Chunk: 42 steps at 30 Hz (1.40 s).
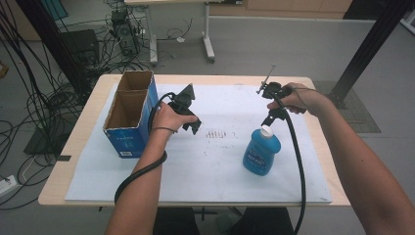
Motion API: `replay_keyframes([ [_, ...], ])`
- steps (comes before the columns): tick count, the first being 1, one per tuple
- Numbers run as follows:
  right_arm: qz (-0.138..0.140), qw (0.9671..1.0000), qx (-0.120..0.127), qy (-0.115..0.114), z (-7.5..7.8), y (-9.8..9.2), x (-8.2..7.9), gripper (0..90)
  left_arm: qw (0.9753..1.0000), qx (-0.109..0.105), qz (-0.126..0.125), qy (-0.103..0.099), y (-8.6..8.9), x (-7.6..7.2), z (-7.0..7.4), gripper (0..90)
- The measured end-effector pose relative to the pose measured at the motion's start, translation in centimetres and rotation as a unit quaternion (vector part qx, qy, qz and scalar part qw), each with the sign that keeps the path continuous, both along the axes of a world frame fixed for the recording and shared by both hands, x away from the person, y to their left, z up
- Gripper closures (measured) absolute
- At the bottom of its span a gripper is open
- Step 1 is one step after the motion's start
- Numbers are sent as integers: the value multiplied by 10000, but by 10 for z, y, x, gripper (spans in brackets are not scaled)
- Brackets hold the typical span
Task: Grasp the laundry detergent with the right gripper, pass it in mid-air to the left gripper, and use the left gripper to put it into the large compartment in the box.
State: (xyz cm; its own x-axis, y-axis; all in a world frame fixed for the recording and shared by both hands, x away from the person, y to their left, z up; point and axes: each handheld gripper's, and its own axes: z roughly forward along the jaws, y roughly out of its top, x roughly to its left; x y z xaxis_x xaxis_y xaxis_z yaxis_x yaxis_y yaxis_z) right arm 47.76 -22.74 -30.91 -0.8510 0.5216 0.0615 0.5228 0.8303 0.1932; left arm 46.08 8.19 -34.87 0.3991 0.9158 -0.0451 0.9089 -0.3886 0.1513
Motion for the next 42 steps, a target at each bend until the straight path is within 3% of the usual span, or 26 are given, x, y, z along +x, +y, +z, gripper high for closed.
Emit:
replay_keyframes([
  [7, -4, 10000, -18, -47, 1, -2, 1, 71, 9997, 232, -112, 7, -2, 2, 11, 116],
  [11, -23, 10000, -15, -16, 0, -1, 2, 71, 9998, 160, -61, -67, -2, 2, 14, 116],
  [29, -33, 10000, 46, 21, -3, -6, 3, 70, 9999, 75, -110, 0, -7, 4, 8, 117],
  [30, -25, 10000, 88, 25, -3, -6, 3, 70, 9994, 303, -174, 18, -8, 5, 8, 116],
  [31, -44, 9999, 87, 43, -3, -6, 3, 70, 9991, 375, -203, 19, -8, 6, 9, 116],
  [34, -31, 9999, 108, 42, -3, -7, 2, 69, 9997, 211, -143, -40, -8, 7, 13, 116],
  [37, -59, 9998, 162, 70, -2, -9, 0, 67, 9995, 270, -161, -25, -6, 6, 15, 116],
  [42, -75, 9995, 288, 79, 1, -16, -3, 64, 9997, 195, -146, -18, -4, 3, 15, 115],
])
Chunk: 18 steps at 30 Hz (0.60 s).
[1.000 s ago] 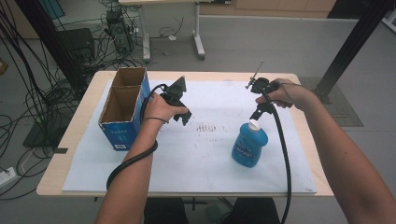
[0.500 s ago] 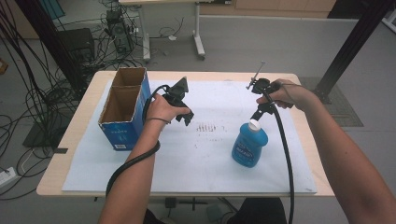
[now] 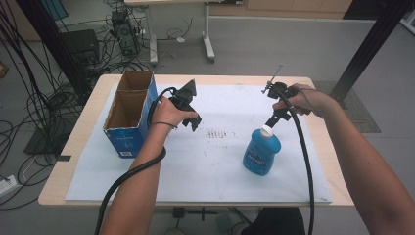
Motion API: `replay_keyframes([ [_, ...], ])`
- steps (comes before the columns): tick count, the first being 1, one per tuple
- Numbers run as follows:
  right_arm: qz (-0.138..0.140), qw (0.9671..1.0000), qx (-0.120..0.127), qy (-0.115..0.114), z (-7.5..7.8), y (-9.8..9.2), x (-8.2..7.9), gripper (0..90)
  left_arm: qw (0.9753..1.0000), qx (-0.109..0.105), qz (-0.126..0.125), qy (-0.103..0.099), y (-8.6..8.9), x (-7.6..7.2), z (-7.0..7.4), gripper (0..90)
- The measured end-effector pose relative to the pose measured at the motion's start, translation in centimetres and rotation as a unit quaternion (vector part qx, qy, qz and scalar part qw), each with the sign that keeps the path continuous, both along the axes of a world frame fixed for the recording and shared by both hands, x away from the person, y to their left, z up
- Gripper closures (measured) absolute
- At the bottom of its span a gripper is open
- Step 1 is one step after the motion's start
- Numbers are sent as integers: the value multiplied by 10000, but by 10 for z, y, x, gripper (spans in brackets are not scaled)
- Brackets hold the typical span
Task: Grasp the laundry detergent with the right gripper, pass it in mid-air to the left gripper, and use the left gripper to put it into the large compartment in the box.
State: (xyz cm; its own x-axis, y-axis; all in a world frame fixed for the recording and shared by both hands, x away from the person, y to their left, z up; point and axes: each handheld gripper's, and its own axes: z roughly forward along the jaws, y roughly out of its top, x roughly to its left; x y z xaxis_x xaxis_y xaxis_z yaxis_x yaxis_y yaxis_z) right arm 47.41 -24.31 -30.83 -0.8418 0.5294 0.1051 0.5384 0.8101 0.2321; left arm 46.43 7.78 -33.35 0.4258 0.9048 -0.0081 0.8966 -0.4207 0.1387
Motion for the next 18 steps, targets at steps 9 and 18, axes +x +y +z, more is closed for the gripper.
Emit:
replay_keyframes([
  [9, -214, 9996, -153, -54, 4, -21, -14, 66, 10000, -41, 14, 17, 0, -3, -1, 115],
  [18, -354, 9992, -191, -46, 2, -41, -30, 68, 10000, -61, -9, 52, -1, -4, -2, 114],
])
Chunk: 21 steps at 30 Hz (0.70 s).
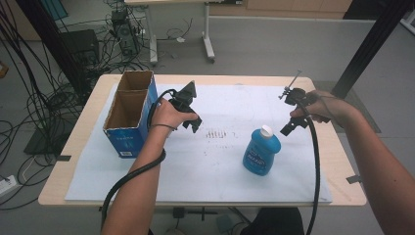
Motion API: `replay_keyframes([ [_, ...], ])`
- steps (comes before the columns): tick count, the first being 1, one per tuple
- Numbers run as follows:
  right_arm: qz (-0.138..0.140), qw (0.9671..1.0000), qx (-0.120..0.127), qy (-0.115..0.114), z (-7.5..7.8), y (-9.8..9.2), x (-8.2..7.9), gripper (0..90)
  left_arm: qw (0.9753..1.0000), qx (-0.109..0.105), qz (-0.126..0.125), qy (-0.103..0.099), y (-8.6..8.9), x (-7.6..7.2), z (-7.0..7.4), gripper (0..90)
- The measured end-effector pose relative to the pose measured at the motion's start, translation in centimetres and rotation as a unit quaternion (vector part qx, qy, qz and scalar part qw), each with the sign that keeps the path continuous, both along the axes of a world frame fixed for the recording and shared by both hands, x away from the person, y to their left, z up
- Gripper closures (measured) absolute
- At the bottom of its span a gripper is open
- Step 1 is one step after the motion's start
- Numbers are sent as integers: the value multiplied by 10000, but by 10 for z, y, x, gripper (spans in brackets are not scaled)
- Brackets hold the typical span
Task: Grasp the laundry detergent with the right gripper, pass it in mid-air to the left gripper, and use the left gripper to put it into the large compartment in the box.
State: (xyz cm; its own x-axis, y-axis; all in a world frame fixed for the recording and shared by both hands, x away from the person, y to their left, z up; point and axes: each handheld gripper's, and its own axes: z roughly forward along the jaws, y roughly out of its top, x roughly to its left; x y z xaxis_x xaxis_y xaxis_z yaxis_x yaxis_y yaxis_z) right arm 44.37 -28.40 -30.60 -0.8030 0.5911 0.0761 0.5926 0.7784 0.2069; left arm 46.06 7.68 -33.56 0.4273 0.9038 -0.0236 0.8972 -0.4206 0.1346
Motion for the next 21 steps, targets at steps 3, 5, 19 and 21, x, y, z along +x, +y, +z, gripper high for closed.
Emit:
replay_keyframes([
  [3, -25, 10000, -3, 4, -2, -5, -5, 68, 10000, 0, -6, 2, -1, 0, 0, 114],
  [5, -45, 10000, -22, -7, -3, -8, -9, 68, 10000, -1, 0, 7, -2, 0, -1, 115],
  [19, -169, 9998, -74, 71, -13, -24, -35, 69, 10000, -18, 26, 32, -3, -2, -4, 110],
  [21, -184, 9998, -81, 68, -14, -25, -36, 69, 10000, -21, 14, 35, -3, -3, -4, 110],
])
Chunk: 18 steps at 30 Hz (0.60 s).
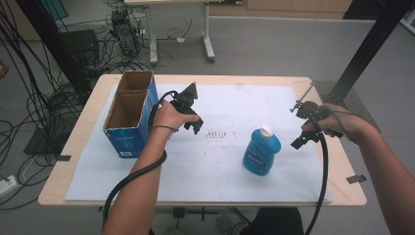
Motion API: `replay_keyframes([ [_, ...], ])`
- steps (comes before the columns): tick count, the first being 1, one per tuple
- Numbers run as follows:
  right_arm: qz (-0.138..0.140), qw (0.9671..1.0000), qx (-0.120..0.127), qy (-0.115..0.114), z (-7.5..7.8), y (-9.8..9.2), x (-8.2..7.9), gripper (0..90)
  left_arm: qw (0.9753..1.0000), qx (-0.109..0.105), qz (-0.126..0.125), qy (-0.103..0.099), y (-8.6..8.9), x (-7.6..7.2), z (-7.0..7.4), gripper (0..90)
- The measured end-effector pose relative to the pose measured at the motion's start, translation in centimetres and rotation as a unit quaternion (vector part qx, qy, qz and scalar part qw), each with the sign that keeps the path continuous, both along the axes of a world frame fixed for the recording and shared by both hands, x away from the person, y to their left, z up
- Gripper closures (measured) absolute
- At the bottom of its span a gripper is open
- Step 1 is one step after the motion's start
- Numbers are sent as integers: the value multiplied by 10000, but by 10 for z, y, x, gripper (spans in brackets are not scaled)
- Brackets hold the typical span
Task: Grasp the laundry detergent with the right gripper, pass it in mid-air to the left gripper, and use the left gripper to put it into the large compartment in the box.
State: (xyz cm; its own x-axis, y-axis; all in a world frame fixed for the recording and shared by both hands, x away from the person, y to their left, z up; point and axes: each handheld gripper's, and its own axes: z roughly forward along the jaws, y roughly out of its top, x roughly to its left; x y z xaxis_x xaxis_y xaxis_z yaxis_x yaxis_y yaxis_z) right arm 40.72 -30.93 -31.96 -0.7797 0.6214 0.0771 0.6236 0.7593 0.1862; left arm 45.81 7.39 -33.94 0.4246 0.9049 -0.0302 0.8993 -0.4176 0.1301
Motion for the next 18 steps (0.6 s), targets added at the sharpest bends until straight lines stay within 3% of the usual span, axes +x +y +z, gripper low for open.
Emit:
replay_keyframes([
  [18, -56, 9999, 81, -57, -11, -2, -32, 69, 10000, -1, -20, -55, -2, -6, 2, 111],
])
